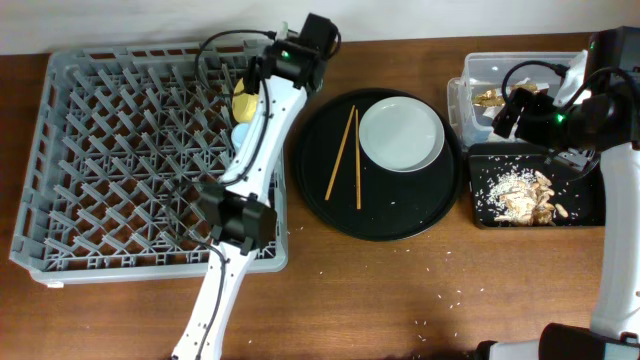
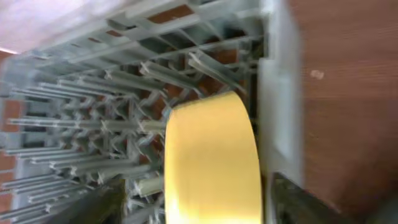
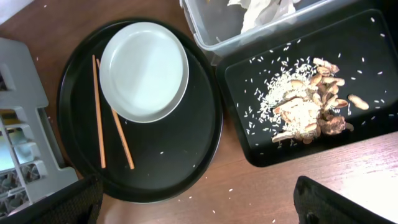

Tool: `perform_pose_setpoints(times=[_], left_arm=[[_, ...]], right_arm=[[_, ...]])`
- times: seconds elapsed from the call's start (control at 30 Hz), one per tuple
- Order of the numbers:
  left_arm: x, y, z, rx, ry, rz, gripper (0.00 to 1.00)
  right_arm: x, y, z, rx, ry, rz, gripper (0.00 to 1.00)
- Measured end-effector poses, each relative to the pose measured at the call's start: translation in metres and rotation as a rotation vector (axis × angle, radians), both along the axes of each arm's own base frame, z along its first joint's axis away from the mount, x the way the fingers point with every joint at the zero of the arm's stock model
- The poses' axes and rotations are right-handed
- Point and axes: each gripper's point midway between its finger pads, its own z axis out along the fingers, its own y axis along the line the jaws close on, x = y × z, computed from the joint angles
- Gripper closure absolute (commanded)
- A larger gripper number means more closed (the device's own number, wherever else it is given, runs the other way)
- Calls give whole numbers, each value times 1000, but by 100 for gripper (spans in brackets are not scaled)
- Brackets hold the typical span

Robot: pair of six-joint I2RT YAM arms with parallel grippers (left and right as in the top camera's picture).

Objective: Sort waste into correct bins and load items into the dishwasher rack
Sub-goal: 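Grasp the white plate rim with the left gripper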

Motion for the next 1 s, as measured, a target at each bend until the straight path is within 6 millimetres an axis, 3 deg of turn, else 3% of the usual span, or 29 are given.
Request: perform_pose_setpoints(times=[0.1, 0.13, 0.17, 0.2, 0.23, 0.3, 0.4, 0.53, 0.67, 0.87, 1.0], left_arm=[[-22, -15, 65, -167, -36, -68, 19], [-35, -25, 102, -272, -73, -115, 21], [-42, -35, 118, -348, -82, -156, 23], [-57, -58, 145, -501, -82, -246, 25], [-66, -70, 156, -582, -78, -287, 27], [-77, -91, 160, -690, -42, -322, 35], [-75, -115, 121, -761, 61, -274, 37], [-81, -168, 20, -737, 256, -223, 44], [-96, -207, -54, -706, 367, -206, 56], [-95, -206, -74, -696, 370, -127, 57], [-98, -210, -94, -689, 393, -96, 64]], right_arm=[[0, 0, 0, 0, 0, 0, 2], [0, 0, 0, 0, 0, 0, 2], [0, 0, 0, 0, 0, 0, 2], [0, 0, 0, 0, 0, 0, 1], [0, 0, 0, 0, 0, 0, 1], [0, 0, 0, 0, 1, 1, 2], [0, 0, 0, 0, 1, 0, 2], [0, 0, 0, 0, 1, 0, 2], [0, 0, 0, 0, 0, 0, 1], [0, 0, 0, 0, 0, 0, 2], [0, 0, 0, 0, 1, 1, 1]])
